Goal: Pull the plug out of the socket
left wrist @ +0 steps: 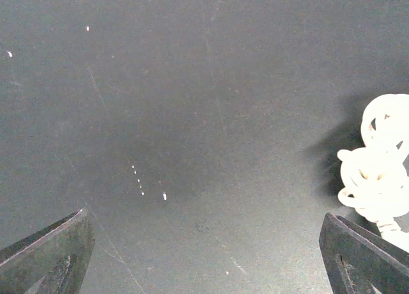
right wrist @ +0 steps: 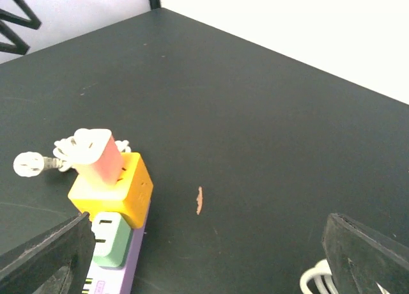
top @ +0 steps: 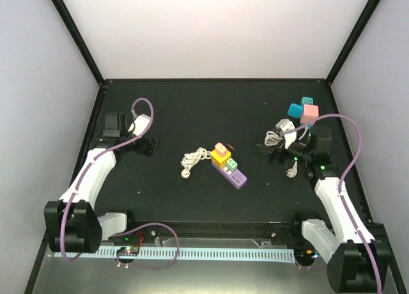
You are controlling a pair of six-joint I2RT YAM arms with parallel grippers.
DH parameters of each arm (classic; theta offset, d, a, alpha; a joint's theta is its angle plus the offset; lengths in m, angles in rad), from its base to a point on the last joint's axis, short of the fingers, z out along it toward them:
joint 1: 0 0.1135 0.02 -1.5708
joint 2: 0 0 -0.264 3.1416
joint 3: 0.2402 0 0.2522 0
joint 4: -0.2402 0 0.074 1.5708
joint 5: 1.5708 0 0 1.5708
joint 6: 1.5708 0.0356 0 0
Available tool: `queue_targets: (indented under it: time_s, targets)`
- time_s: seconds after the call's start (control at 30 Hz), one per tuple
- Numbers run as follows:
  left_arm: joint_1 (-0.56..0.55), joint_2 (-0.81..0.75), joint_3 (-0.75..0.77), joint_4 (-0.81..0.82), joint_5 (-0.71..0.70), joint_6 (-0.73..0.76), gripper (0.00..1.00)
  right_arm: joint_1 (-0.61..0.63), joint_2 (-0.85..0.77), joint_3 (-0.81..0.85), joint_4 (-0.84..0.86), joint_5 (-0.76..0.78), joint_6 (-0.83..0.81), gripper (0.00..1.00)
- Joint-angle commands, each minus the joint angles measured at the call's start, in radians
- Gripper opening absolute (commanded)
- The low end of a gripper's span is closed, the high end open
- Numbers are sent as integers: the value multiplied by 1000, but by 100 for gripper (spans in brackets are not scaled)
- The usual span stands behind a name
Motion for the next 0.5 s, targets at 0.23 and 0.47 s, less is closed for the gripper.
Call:
queue_targets:
  time_s: [0.23, 0.47]
  targets:
    - [-7, -18, 75, -71, 56, -38, 99, 265, 72, 45, -135, 89, -206, 100]
    - [-6, -56, 79, -82, 81, -34, 99, 414, 119, -21, -70, 158, -229, 98]
